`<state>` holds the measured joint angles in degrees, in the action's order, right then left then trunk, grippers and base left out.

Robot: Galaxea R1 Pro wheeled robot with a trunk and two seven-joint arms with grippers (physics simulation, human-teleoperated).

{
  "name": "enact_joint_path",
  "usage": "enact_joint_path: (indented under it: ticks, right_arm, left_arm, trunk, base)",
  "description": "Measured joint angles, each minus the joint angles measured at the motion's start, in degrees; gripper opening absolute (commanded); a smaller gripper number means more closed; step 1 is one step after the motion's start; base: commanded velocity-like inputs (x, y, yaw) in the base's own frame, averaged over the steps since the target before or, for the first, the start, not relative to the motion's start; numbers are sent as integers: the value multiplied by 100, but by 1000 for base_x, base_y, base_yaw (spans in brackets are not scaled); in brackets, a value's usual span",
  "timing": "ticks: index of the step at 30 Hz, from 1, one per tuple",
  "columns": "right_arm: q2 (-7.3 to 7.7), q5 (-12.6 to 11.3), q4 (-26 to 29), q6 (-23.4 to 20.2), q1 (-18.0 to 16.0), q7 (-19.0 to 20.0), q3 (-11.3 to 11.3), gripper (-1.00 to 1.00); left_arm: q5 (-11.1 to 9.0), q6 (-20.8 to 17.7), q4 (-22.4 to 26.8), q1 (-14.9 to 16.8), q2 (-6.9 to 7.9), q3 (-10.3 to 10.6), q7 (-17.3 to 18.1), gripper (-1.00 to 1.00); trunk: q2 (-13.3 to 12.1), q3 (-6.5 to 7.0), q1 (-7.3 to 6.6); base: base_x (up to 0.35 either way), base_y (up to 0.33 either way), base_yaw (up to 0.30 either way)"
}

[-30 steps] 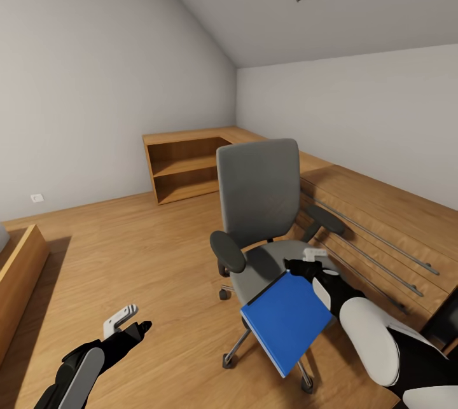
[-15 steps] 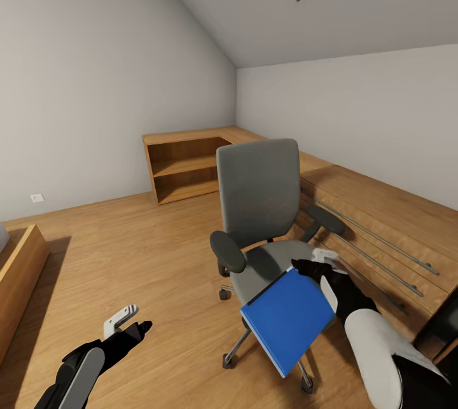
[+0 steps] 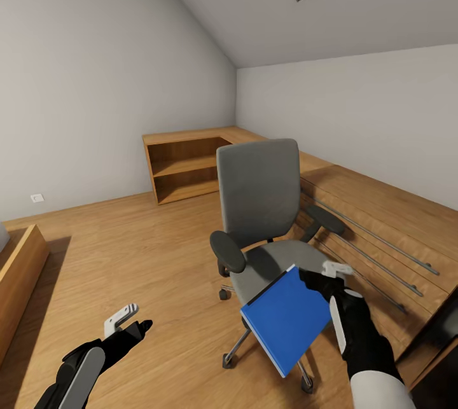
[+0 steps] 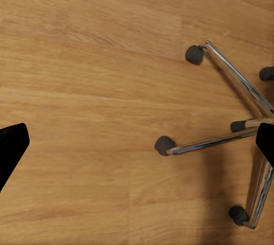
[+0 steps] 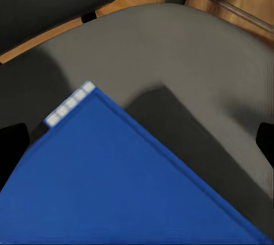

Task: In the bedroom, organize the workspace by keeping the computer under the desk, ensuring the monitor is on the desk, placing the keyboard on the desk next to the monitor, placing the mouse on the desk next to the keyboard, moving the folder from the swivel chair onto the desk next to the mouse, stacking the notebook on top of the folder with the pen on top of the notebook, and positioning the swivel chair next to the desk.

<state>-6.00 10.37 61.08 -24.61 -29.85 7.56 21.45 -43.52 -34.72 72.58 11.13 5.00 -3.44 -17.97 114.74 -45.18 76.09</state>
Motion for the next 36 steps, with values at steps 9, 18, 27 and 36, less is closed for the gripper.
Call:
enact_joint_path:
  ticks: [9, 18, 27, 36]
  right_arm:
    - [-84, 1, 228, -38, 151, 0, -50, 100]
    - [-94, 1, 252, -20, 167, 0, -71, 100]
    - [-101, -4, 270, -14, 175, 6, -94, 100]
    - [-155, -8, 288, -10, 177, 8, -192, 100]
  left_arm:
    - [0, 1, 2, 0, 0, 0, 8, 100]
    - [0, 1, 6, 0, 0, 1, 9, 100]
    - [0, 1, 11, 0, 0, 1, 17, 100]
    - [0, 1, 11, 0, 0, 1, 18, 100]
  trunk:
    - [0, 0, 0]
    - [0, 0, 0]
    - [0, 0, 0]
    - [0, 0, 0]
  base:
    - [0, 0, 0]
    - [0, 0, 0]
    - [0, 0, 0]
    - [0, 0, 0]
